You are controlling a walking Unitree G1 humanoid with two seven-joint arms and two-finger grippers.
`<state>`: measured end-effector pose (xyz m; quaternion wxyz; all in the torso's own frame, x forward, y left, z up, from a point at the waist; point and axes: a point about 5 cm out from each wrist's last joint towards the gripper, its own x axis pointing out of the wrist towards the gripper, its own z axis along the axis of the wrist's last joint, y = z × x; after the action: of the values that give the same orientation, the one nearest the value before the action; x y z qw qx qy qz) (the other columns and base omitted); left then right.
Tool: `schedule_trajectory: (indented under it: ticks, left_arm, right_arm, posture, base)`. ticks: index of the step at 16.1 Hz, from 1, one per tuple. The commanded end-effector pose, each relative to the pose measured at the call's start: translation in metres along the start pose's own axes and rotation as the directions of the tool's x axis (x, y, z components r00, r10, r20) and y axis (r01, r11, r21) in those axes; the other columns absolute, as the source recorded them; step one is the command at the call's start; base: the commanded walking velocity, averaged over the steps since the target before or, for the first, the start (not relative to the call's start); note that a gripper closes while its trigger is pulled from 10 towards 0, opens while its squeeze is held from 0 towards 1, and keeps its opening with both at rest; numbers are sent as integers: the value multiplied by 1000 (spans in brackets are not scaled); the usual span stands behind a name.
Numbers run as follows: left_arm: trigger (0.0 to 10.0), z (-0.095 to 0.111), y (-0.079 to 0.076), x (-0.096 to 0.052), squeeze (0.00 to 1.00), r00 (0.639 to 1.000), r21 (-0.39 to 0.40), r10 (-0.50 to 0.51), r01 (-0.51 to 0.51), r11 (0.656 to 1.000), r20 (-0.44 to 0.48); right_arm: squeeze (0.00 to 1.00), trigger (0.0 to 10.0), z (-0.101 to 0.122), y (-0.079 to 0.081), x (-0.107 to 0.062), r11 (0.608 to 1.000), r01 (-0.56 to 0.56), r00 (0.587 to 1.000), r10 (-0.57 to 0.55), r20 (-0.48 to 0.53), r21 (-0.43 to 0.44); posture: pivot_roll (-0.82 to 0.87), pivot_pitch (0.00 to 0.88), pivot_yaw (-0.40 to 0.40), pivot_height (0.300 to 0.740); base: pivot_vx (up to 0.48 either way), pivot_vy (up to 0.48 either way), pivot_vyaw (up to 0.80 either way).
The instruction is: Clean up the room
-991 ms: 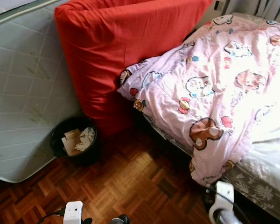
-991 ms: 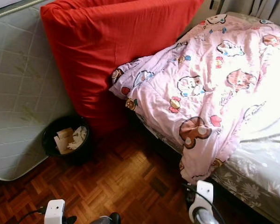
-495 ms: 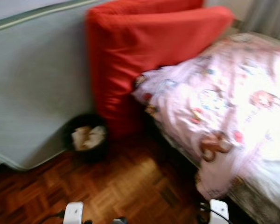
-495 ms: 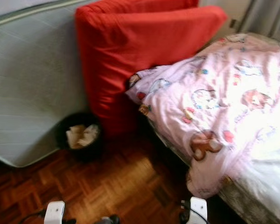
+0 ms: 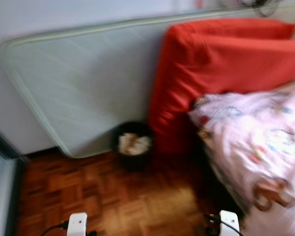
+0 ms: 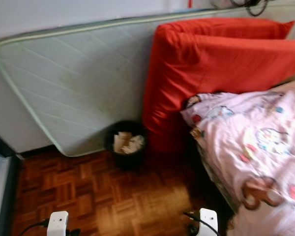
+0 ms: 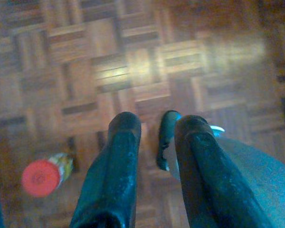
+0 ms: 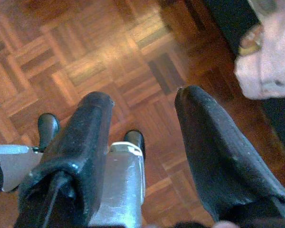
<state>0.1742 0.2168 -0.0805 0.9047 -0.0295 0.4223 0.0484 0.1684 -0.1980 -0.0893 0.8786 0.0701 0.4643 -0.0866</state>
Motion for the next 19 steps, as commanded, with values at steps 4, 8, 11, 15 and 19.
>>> schedule_trajectory:
  ticks: [4, 8, 11, 15, 19]
  left_arm:
    - [10000, -12, 2, -3, 0, 998, 10, 28, -28, 1000, -48]
    - [10000, -11, 1, -2, 0, 998, 30, 38, -37, 999, -50]
    - [10000, -9, 0, -1, 0, 998, 25, 45, -44, 999, -46]
    - [10000, -8, 0, -1, 0, 998, 6, 47, -47, 999, -46]
    - [10000, -7, 1, -1, 0, 998, 14, 50, -50, 999, -48]
  right_arm:
    - [0, 10000, -11, -5, -2, 1000, 14, 999, -14, -38, 7]
    - [0, 10000, -12, -8, -3, 999, 5, 999, -3, -45, 39]
    - [0, 10000, -13, -14, -4, 1000, -4, 999, 6, -54, 28]
    - [0, 10000, -11, -15, -3, 1000, -10, 998, 12, -54, 27]
    - [0, 10000, -10, -14, -3, 999, -8, 999, 10, -51, 38]
  posture:
    - [58, 0, -3, 740]
    - [59, 12, -12, 740]
    - [70, 55, -26, 740]
    - [76, 96, -31, 740]
    - [78, 119, -29, 740]
  base:
    - [0, 0, 800]
    - [0, 0, 308]
    - [0, 0, 0]
    - [0, 0, 0]
    - [0, 0, 0]
